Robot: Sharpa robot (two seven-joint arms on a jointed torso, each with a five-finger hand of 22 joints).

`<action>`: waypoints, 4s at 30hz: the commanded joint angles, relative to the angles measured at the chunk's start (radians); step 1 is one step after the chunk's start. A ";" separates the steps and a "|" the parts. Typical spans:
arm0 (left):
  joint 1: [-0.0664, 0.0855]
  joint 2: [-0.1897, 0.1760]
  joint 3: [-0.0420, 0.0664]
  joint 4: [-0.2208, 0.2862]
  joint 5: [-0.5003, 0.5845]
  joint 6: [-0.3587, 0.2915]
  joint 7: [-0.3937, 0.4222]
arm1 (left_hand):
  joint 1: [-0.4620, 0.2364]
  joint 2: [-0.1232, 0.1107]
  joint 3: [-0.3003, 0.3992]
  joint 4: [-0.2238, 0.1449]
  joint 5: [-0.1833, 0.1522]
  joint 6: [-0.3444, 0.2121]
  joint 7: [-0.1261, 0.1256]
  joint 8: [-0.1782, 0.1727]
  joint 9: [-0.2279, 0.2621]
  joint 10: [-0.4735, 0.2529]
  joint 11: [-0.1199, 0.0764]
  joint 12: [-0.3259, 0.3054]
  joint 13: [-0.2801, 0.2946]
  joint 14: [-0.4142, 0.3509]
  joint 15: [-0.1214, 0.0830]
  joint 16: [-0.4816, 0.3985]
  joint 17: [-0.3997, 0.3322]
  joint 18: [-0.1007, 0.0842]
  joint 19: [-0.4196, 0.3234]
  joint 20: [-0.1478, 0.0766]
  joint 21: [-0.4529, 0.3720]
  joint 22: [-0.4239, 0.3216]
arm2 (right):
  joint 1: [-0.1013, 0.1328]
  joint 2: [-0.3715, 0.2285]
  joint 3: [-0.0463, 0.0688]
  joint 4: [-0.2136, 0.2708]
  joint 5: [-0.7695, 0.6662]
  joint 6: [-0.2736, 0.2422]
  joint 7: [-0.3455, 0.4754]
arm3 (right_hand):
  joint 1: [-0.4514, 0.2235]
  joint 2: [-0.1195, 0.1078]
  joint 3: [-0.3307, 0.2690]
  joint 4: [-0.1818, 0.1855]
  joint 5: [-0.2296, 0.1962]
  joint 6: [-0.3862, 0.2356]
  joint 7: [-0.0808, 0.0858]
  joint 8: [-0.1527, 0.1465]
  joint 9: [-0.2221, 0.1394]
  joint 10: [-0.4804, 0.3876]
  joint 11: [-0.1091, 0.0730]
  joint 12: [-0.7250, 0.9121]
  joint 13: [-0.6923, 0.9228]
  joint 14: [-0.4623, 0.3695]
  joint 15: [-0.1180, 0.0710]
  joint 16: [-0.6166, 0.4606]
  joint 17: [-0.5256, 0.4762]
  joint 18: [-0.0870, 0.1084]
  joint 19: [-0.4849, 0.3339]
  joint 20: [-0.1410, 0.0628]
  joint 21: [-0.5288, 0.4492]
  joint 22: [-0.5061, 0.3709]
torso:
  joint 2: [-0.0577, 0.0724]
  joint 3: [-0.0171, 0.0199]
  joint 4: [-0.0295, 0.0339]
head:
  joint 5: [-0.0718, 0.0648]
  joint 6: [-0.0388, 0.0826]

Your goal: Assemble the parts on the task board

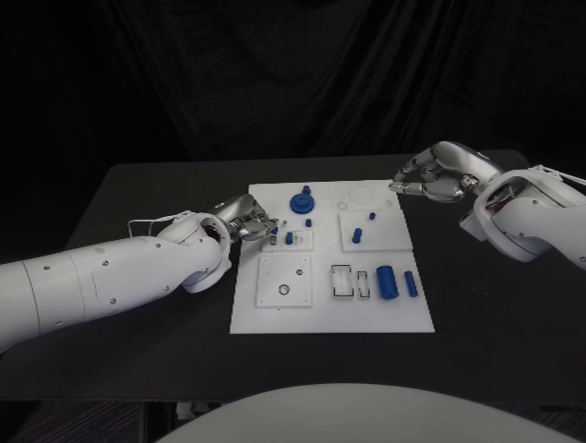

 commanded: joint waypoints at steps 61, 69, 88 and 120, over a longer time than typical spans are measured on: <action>-0.039 0.009 0.001 -0.020 -0.121 0.088 -0.036 | -0.010 -0.008 0.004 0.034 -0.065 0.005 -0.006 0.016 0.016 0.104 -0.006 0.004 0.263 0.104 -0.008 0.002 0.263 0.002 0.006 -0.004 0.002 0.190 | -0.005 -0.003 0.001 0.004 -0.006 0.014 -0.025 | 0.010 0.001 -0.001 0.009 0.008 0.006 0.004 -0.003 -0.001 -0.002 0.000 -0.005 0.166 0.051 -0.002 -0.006 0.133 0.016 -0.006 0.002 -0.007 0.158 | 0.000 0.0011 -0.0005 | 0.009 0.000; -0.040 0.003 0.001 -0.015 -0.128 0.084 -0.033 | -0.010 -0.008 0.003 0.034 -0.065 0.005 -0.006 0.017 0.016 0.104 -0.006 0.004 0.263 0.104 -0.008 0.002 0.263 0.002 0.006 -0.004 0.001 0.189 | -0.005 -0.002 0.001 0.003 -0.006 0.016 -0.028 | 0.010 0.001 -0.001 0.009 0.008 0.006 0.004 -0.003 -0.001 -0.002 0.000 -0.005 0.166 0.051 -0.002 -0.006 0.133 0.016 -0.006 0.002 -0.007 0.158 | -0.001 0.0008 -0.0017 | 0.010 0.000; -0.041 0.003 0.001 -0.020 -0.129 0.123 -0.014 | -0.070 -0.014 -0.097 0.168 -0.176 -0.008 0.007 -0.010 -0.004 0.104 0.005 0.004 0.263 0.104 0.001 0.002 0.263 0.005 -0.003 0.004 -0.015 0.185 | -0.007 0.001 0.001 -0.001 -0.006 0.018 -0.030 | 0.012 0.002 -0.001 0.008 0.010 0.007 0.004 -0.003 -0.001 -0.003 0.000 -0.005 0.165 0.050 -0.002 -0.008 0.132 0.017 -0.007 0.002 -0.008 0.158 | -0.001 0.0004 -0.0009 | 0.009 0.000; -0.042 -0.008 0.001 -0.021 -0.129 -0.055 0.047 | -0.214 0.136 -0.375 0.283 -0.129 0.020 0.002 -0.001 0.019 0.104 0.001 0.004 0.263 0.104 -0.001 0.002 0.263 0.001 0.012 0.004 0.004 0.192 | -0.007 -0.005 0.001 0.006 -0.006 0.018 -0.034 | 0.012 0.009 -0.001 0.014 0.024 0.006 0.005 -0.004 -0.003 -0.006 0.000 -0.008 0.163 0.049 -0.002 -0.010 0.131 0.018 -0.009 0.001 -0.014 0.157 | 0.000 0.0005 -0.0016 | 0.010 0.000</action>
